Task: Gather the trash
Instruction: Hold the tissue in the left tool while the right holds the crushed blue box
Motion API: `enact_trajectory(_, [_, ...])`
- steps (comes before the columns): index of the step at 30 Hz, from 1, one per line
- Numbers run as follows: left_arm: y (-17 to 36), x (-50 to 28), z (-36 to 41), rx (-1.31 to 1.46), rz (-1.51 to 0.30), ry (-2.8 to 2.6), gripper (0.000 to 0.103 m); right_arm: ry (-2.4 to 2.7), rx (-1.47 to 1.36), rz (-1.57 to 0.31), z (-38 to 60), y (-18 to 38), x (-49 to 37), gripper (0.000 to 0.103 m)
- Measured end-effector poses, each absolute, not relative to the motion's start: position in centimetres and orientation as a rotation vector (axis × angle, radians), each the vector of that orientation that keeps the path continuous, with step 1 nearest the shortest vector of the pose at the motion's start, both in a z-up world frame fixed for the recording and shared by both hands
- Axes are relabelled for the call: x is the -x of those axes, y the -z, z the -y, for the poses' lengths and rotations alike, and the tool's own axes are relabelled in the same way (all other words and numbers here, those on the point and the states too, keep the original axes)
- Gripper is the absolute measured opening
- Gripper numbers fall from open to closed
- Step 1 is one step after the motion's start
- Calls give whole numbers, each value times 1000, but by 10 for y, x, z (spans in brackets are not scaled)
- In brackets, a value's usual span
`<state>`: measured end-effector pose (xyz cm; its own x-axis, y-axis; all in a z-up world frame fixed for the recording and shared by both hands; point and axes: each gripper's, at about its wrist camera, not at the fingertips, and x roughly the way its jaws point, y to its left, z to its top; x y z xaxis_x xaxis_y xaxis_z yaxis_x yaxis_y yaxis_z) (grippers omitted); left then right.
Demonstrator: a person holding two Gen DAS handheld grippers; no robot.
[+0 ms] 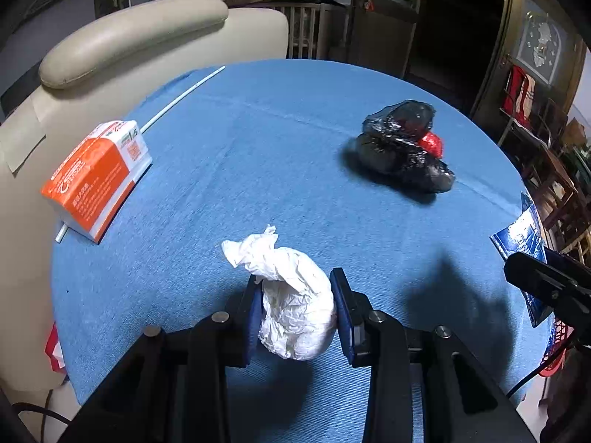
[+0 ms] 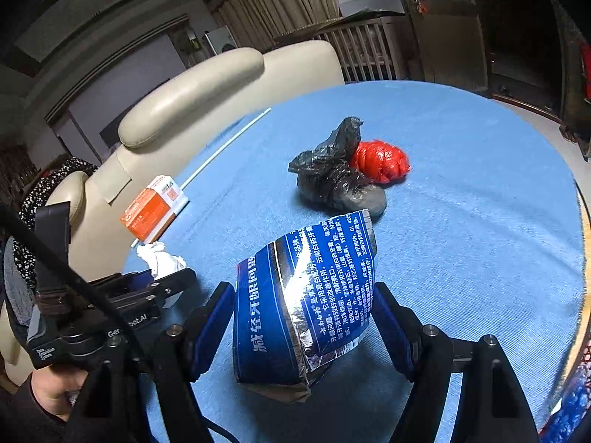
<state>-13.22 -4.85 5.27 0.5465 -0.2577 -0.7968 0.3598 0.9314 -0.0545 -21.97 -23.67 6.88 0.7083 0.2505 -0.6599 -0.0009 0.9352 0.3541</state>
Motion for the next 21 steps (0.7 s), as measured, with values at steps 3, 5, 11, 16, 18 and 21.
enact_trajectory(3, [-55,136,52,-132,-913,373,37,-140,-346,-765,239,-73,225,77])
enact_trajectory(5, [-56,138,53,-134,-910,378,37,-138,-342,-762,239,-74,227,77])
enact_trajectory(11, [-60,144,56,-148,-892,391,37,-138,-338,-751,238,-77,233,77])
enact_trajectory(16, [-62,149,61,-160,-883,402,37,-123,-340,-750,242,-77,239,77])
enact_trajectory(18, [-62,150,62,-163,-881,407,37,-118,-345,-751,244,-76,241,77])
enact_trajectory(21, [-62,152,65,-171,-882,414,37,-107,-352,-756,248,-74,245,77])
